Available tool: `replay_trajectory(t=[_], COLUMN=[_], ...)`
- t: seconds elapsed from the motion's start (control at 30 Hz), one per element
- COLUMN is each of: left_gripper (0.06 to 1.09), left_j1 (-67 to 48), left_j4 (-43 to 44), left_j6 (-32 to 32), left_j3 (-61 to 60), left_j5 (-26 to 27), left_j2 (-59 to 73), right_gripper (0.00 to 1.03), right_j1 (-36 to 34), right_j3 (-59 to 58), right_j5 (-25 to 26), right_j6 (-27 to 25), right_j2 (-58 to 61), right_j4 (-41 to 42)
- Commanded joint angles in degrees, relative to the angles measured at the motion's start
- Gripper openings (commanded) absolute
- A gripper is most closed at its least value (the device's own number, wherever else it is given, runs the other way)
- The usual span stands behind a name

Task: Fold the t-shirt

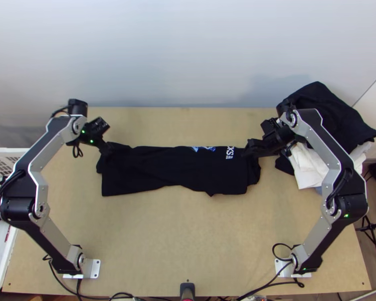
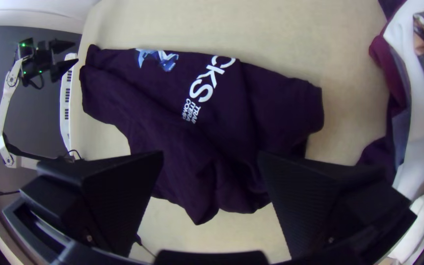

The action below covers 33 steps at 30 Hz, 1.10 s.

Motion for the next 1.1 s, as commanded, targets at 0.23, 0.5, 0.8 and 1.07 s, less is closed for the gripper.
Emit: replay_trajectory(t=[0.23, 0.5, 0.8, 1.07], left_gripper=[1.04, 1.01, 1.02, 1.02], left_j1=[7.9, 9.9, 13.2, 14.0], left_j4=[-11.6, -15.1, -17.7, -19.6], left_j6=[-9.5, -17.6, -22.4, -23.1], left_j3=[13.6, 5.1, 0.6, 0.1], left_j5=[0.7, 7.0, 13.6, 19.5], left_j2=[1.8, -5.4, -4.5, -2.6], right_gripper=[0.90, 0.62, 0.41, 0.03], right_j1=[2.9, 10.0, 14.4, 16.6], right_j3=[5.1, 7.3, 5.2, 3.7], right_j5=[2.4, 3.2, 2.4, 0.8], right_j6=[-0.7, -3.2, -3.5, -3.1], right_j2=[-2.6, -2.3, -2.2, 2.1], right_j4=[-3.3, -4.0, -0.8, 7.9])
